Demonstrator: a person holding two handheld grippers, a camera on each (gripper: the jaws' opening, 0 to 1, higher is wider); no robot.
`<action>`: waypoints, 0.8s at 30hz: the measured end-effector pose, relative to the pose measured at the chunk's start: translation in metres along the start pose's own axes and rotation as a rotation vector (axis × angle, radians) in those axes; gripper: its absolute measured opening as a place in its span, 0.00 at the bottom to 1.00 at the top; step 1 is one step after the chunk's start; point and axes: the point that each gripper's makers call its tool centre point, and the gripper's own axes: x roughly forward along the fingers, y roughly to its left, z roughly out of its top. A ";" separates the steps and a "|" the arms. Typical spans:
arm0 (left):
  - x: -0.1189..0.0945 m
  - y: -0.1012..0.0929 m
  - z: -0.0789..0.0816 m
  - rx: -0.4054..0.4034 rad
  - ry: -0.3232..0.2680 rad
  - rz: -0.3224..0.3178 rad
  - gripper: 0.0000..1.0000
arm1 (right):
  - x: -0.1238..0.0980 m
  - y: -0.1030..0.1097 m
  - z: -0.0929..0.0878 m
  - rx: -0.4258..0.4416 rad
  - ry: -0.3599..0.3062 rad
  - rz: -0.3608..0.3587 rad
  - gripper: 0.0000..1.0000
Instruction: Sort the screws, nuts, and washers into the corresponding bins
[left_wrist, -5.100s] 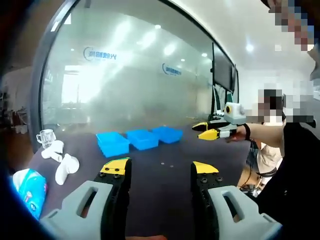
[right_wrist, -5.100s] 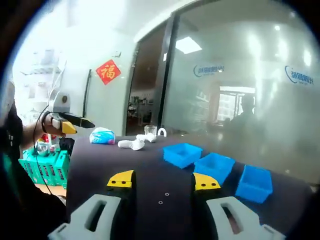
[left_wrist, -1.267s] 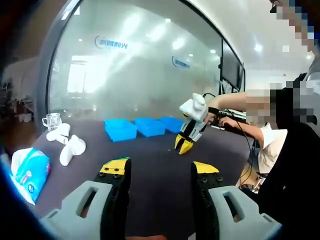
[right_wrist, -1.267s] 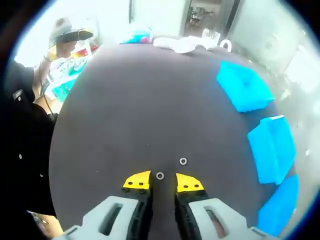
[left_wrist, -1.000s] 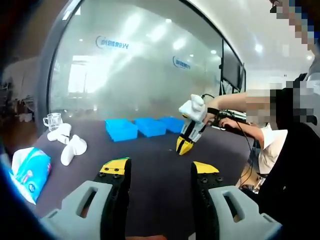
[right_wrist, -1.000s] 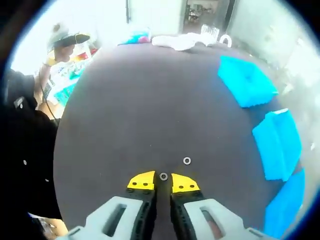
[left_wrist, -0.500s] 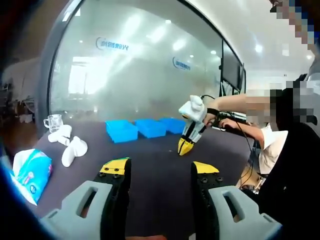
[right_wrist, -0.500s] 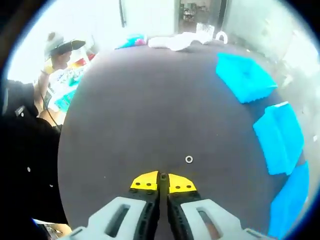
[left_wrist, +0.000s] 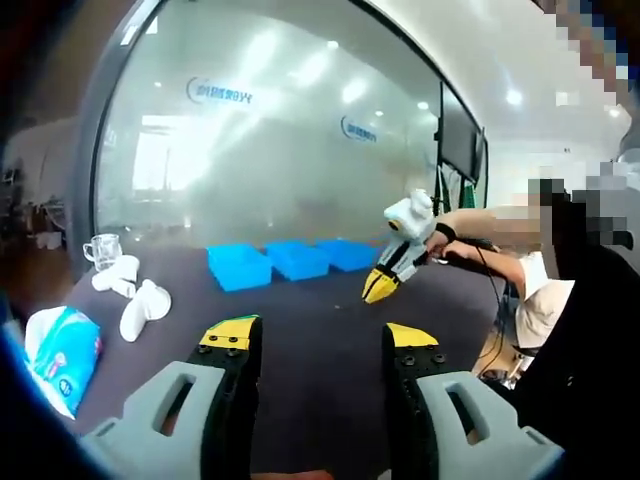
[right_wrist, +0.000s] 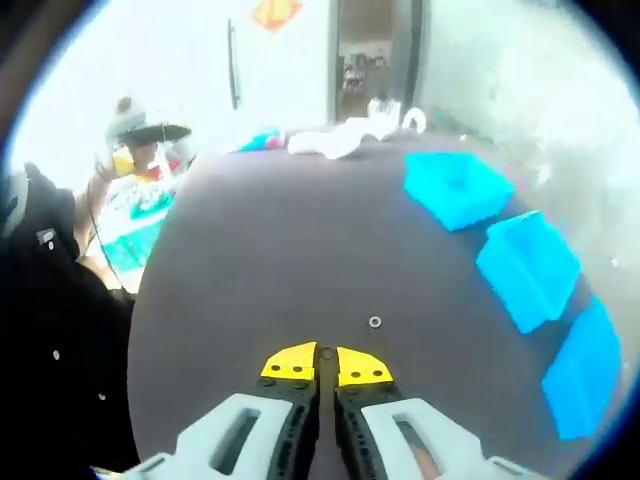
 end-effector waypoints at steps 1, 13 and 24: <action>0.000 -0.001 0.001 0.002 0.000 -0.001 0.48 | -0.004 0.000 0.001 -0.001 -0.022 -0.019 0.02; 0.002 -0.009 0.010 0.021 -0.011 -0.008 0.48 | -0.045 0.009 0.027 0.060 -0.380 -0.204 0.01; 0.004 -0.015 0.016 0.041 -0.011 -0.010 0.48 | -0.069 0.011 0.026 0.084 -0.540 -0.356 0.02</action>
